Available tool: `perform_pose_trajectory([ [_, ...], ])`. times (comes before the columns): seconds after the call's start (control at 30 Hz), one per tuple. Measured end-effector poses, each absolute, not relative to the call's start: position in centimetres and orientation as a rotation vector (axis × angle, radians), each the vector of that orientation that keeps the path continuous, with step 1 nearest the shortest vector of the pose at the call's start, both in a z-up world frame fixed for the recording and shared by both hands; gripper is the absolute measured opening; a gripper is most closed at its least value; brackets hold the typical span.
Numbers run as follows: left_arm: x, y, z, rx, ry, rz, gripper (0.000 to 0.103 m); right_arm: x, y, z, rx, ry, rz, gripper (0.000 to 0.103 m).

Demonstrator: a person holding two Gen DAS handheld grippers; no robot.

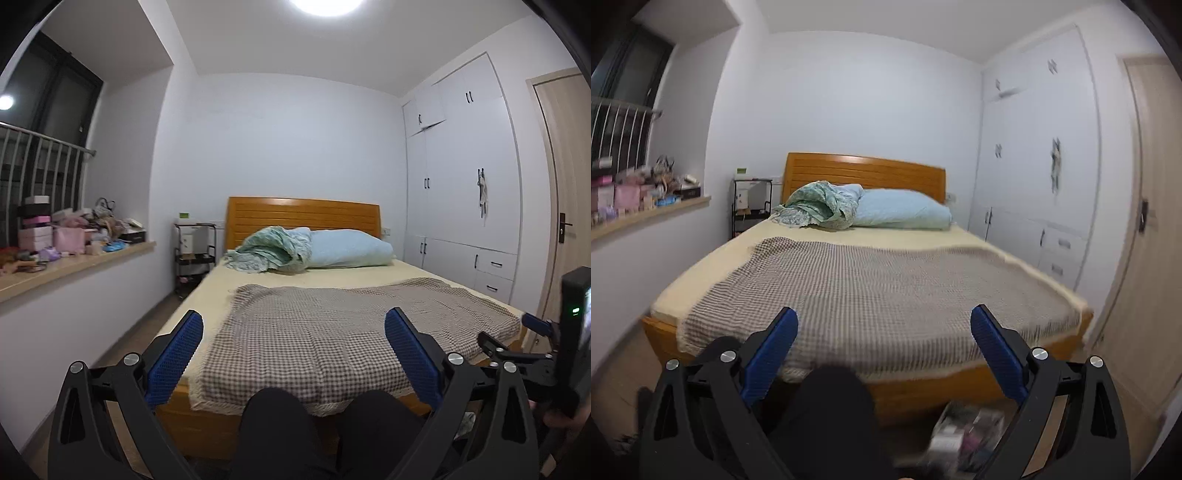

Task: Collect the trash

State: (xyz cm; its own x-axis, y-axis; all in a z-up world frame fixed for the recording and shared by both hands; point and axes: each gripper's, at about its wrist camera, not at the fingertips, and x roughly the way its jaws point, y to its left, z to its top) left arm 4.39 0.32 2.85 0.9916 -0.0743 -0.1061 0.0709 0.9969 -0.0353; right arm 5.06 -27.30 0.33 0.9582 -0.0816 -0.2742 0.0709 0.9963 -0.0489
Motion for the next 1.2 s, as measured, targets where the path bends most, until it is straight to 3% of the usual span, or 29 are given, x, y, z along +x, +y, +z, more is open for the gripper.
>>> perform_pose_trajectory([
  [0.3, 1.6, 0.0, 1.0, 0.021, 0.163, -0.065, 0.096, 1.9, -26.0, -0.4, -0.048, 0.345, -0.017, 0.09],
  [1.2, 0.0, 0.4, 1.8, 0.016, 0.089, -0.065, 0.096, 0.3, -25.8, -0.2, -0.015, 0.34, -0.02, 0.09],
])
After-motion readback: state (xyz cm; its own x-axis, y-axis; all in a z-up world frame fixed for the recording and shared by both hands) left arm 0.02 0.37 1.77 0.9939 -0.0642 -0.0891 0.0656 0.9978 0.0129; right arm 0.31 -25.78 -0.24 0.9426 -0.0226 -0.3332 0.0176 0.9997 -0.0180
